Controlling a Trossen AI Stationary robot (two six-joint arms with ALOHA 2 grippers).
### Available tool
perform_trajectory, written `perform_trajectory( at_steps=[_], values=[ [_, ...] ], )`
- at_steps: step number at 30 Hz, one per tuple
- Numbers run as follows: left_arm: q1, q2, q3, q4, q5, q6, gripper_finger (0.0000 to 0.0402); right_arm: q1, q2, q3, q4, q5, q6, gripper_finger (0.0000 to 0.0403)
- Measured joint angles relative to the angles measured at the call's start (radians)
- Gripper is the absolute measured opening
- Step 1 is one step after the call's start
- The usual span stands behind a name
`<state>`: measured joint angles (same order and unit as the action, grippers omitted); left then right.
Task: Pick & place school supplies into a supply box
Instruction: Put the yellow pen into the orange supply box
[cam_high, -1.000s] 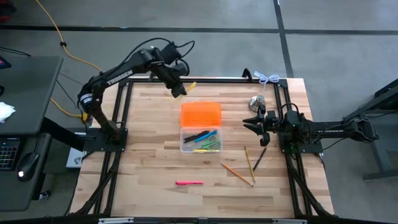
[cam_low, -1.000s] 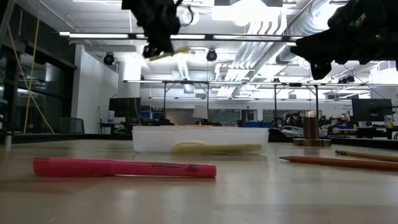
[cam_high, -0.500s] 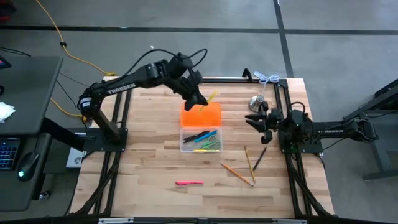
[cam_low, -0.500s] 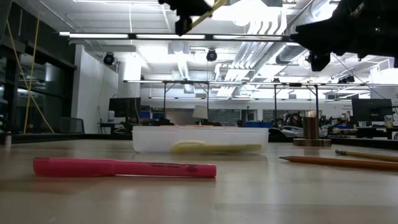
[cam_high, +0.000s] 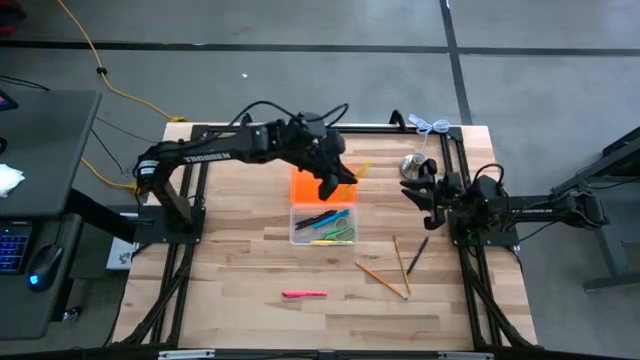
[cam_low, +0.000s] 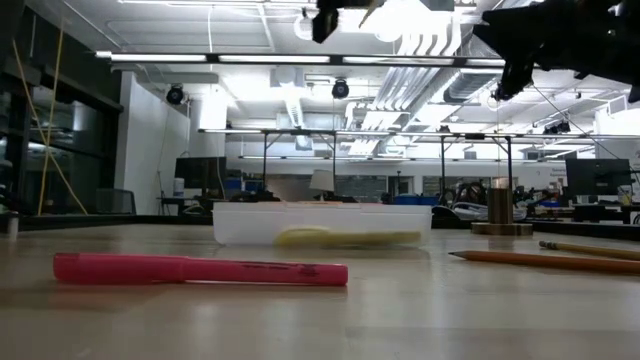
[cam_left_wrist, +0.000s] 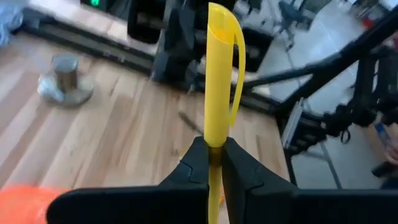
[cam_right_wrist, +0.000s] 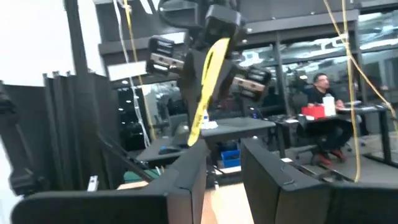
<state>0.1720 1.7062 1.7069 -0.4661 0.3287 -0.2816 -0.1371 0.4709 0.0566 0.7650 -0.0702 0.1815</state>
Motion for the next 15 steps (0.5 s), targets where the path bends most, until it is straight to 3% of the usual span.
perform_trajectory(
  at_steps=[9,15],
  values=[
    [-0.056,0.096,0.000,0.120,-0.025,-0.045,0.0046,0.000,0.000,0.000,0.043,-0.096,0.116,0.0078],
    [-0.079,0.128,0.002,0.187,-0.027,-0.066,0.0046,0.000,0.011,0.002,0.043,-0.071,0.221,0.0078]
  ],
)
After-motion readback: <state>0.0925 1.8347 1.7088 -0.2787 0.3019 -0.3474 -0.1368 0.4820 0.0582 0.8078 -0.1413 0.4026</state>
